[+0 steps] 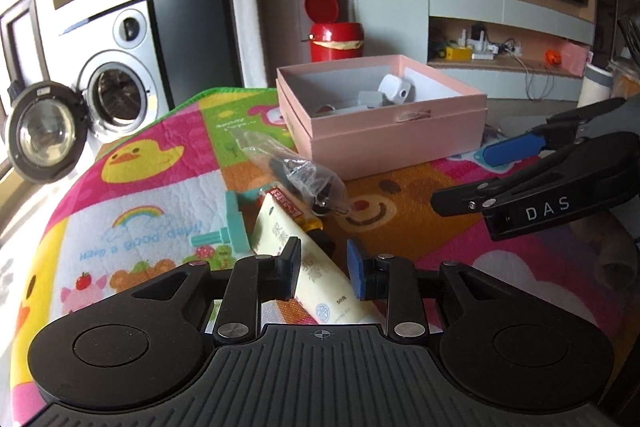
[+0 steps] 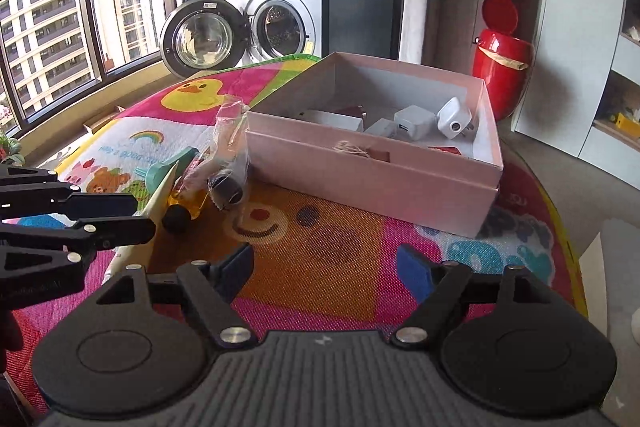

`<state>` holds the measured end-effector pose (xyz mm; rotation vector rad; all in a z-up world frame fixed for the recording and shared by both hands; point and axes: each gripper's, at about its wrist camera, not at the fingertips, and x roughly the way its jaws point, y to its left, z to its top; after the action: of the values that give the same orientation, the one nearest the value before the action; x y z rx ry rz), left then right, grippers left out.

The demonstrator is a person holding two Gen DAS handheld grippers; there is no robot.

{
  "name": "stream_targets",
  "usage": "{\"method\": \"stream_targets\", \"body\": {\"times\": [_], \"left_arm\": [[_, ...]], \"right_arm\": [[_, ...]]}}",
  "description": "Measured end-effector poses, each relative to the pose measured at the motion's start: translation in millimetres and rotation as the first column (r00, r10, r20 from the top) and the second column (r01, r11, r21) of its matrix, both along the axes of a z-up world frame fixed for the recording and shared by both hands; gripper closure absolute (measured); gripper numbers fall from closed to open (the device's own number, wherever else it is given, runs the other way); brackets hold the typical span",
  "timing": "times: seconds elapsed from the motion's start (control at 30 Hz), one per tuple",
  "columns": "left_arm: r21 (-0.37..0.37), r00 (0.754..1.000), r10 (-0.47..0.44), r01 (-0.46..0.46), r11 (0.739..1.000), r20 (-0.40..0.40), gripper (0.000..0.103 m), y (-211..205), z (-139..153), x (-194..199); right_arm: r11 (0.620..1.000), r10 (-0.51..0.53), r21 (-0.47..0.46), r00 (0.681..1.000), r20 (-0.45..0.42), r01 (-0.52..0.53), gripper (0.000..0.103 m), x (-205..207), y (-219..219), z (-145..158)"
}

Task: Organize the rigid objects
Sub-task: 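Grasp the clear bag with black cable using the right tool while the left tool approaches the yellow bottle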

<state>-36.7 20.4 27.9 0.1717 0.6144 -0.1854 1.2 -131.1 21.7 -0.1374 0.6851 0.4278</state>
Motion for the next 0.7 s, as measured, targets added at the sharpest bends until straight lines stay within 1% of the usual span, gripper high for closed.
{"method": "stream_targets", "body": {"times": [0.07,0.1,0.17,0.27,0.3,0.33,0.37,0.47,0.5,0.57,0.6,0.63,0.7], "left_arm": [[0.042,1.000,0.010,-0.010,0.999,-0.002,0.071,1,-4,1],[0.057,1.000,0.030,-0.030,0.998,-0.007,0.071,5,-5,3],[0.072,0.996,0.091,-0.090,0.993,-0.014,0.071,19,-8,6],[0.074,0.983,0.180,-0.177,0.981,-0.032,0.069,47,-10,12],[0.080,0.978,0.209,-0.206,0.975,-0.028,0.069,55,-10,13],[0.083,0.972,0.233,-0.231,0.970,-0.026,0.069,63,-10,14],[0.079,0.968,0.252,-0.249,0.965,-0.025,0.069,69,-9,15],[0.022,0.959,0.281,-0.280,0.960,-0.033,0.070,89,-2,13],[-0.001,0.958,0.283,-0.284,0.959,-0.035,0.071,93,0,12],[-0.056,0.960,0.277,-0.278,0.959,-0.034,0.071,101,7,8],[-0.086,0.962,0.271,-0.272,0.958,-0.031,0.071,103,10,6],[-0.116,0.964,0.263,-0.265,0.957,-0.028,0.072,104,13,5],[-0.185,0.971,0.237,-0.237,0.954,-0.027,0.073,104,19,4]], "right_arm": [[1.000,0.012,-0.001,1.000,0.010,-0.012,0.024,2,5,3],[1.000,0.023,0.010,1.000,0.011,-0.023,0.024,4,8,5],[0.997,0.054,0.053,0.999,0.000,-0.054,0.024,10,16,8],[0.988,0.102,0.120,0.994,-0.045,-0.096,0.025,28,34,10],[0.986,0.109,0.136,0.992,-0.059,-0.100,0.030,35,40,10],[0.983,0.114,0.150,0.991,-0.073,-0.102,0.037,44,49,10],[0.982,0.117,0.158,0.989,-0.089,-0.102,0.039,53,58,9],[0.981,0.103,0.179,0.985,-0.141,-0.077,0.047,74,77,2],[0.981,0.097,0.179,0.983,-0.154,-0.069,0.052,79,81,0],[0.973,0.110,0.219,0.977,-0.184,-0.068,0.060,85,83,-4],[0.971,0.114,0.230,0.974,-0.194,-0.068,0.072,84,81,-3],[0.973,0.124,0.216,0.973,-0.195,-0.080,0.085,81,81,-1],[0.970,0.166,0.209,0.966,-0.198,-0.124,0.086,70,77,0]]}}
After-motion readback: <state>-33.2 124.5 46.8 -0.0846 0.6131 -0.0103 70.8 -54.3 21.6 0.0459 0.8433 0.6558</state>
